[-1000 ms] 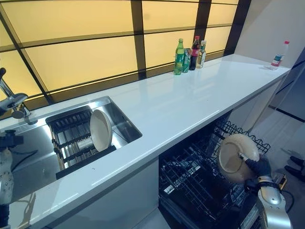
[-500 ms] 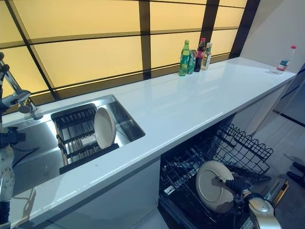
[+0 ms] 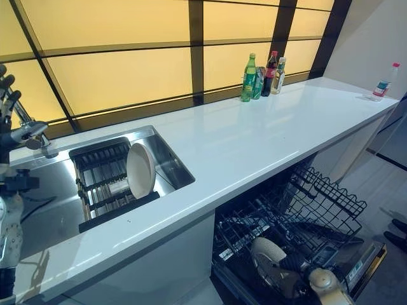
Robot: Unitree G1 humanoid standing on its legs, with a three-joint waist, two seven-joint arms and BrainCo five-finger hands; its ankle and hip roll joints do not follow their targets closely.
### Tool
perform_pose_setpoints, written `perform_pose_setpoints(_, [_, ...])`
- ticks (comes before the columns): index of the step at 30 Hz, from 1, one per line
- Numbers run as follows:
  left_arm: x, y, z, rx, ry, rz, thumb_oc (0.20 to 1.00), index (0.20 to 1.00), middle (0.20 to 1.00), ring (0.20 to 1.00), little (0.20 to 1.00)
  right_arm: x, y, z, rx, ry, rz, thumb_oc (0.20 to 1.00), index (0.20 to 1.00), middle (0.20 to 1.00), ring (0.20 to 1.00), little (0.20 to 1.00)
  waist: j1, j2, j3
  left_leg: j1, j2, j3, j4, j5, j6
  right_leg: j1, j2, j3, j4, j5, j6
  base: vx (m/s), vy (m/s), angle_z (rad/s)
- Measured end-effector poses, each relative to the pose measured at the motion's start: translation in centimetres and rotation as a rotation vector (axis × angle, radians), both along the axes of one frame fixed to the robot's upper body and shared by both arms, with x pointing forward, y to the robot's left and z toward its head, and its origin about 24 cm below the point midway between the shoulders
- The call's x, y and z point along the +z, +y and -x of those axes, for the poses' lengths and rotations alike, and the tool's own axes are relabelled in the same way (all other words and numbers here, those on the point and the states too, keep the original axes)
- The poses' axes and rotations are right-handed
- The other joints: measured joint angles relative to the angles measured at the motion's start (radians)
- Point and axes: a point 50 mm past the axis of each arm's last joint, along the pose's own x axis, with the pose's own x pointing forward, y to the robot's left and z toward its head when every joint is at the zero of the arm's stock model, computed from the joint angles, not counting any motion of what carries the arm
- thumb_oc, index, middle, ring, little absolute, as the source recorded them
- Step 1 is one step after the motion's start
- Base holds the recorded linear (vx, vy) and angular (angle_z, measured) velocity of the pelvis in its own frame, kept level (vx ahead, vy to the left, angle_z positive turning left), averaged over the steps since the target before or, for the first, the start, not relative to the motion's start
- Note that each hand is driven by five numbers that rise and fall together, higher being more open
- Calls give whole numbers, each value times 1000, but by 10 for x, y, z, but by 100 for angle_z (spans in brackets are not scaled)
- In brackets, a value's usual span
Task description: Pick up plates and place into dishwasher.
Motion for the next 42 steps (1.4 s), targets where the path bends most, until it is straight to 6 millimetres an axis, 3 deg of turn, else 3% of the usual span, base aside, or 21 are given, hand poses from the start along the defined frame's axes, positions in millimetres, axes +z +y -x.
perform_pose_setpoints(5, [-2, -4, -5, -20, 18, -4, 1000, 1000, 1000, 1000, 1000, -5, 4, -8, -44, -25, 13, 200, 200, 200, 200, 200, 4, -2, -1, -1, 0, -14, 0, 0, 0, 5, -1, -8, 0, 0, -1, -1, 26, 5])
perform_pose_setpoints(14, [-5, -1, -6, -4, 29, 3, 1000, 1000, 1000, 1000, 1000, -6, 3, -6, -136, -57, 4, 200, 200, 200, 200, 200, 4, -1, -1, -2, 1, -24, 0, 0, -1, 9, -1, -23, 0, -1, -2, -2, 4, 2])
perform_pose_setpoints(15, [-5, -1, -6, -4, 29, 3, 1000, 1000, 1000, 1000, 1000, -6, 2, -5, -145, -59, 3, 297, 297, 297, 297, 297, 4, -1, -1, -1, 1, -24, 0, 0, -1, 10, -1, -23, 0, -1, -2, 0, 0, 0])
perform_pose_setpoints(16, [-5, -1, -6, -4, 29, 3, 1000, 1000, 1000, 1000, 1000, -6, 1, -4, -156, -62, 2, 492, 492, 492, 492, 492, 3, -1, -1, -1, 1, -25, 0, 0, -1, 11, -1, -22, 0, 0, -1, -33, -5, 2])
perform_pose_setpoints(17, [-5, -1, -6, -4, 29, 3, 1000, 1000, 1000, 1000, 1000, -6, 1, -4, -165, -65, 0, 1000, 1000, 1000, 1000, 1000, 3, -1, -1, -1, 2, -25, -1, 0, -1, 11, -1, -23, 0, 1, 2, -33, -11, 1])
perform_pose_setpoints(27, [-5, 0, -6, 1, 29, -1, 1000, 1000, 1000, 1000, 1000, 3, -7, -3, -303, -125, -9, 1000, 1000, 1000, 1000, 1000, 0, 3, -1, 0, 1, -25, 0, 0, -1, 13, 0, -23, 0, 6, -1, -40, -22, 0])
perform_pose_setpoints(31, [-4, 3, -6, 46, 39, -82, 1000, 1000, 1000, 1000, 1000, 29, -17, -18, -385, -284, -30, 1000, 1000, 1000, 1000, 1000, -3, 9, -3, 1, -1, -25, 0, 0, -1, 14, 2, -21, 0, 6, -1, -43, -29, 0])
perform_pose_setpoints(34, [-7, 9, -7, 96, 46, -107, 1000, 1000, 1000, 1000, 1000, 60, -22, -35, -410, -441, -58, 1000, 1000, 1000, 1000, 1000, -8, 10, -3, 1, -2, -24, 0, 0, -1, 13, 3, -20, 0, 5, 0, -12, -8, 0])
perform_pose_setpoints(38, [-14, 18, -4, 145, 67, -111, 1000, 1000, 1000, 1000, 1000, 93, -25, -49, -392, -604, -77, 1000, 1000, 1000, 1000, 1000, -25, 9, -4, 2, -2, -25, 0, 0, -1, 14, 3, -19, 0, 3, 3, -11, -18, 0])
perform_pose_setpoints(42, [-18, 20, 0, 219, 75, -231, 1000, 1000, 1000, 1000, 1000, 115, -24, -55, -362, -708, -94, 1000, 1000, 1000, 1000, 1000, -28, 12, -3, 4, -1, -23, 4, 0, -1, 13, 6, -15, 0, 2, 2, -23, -52, -3])
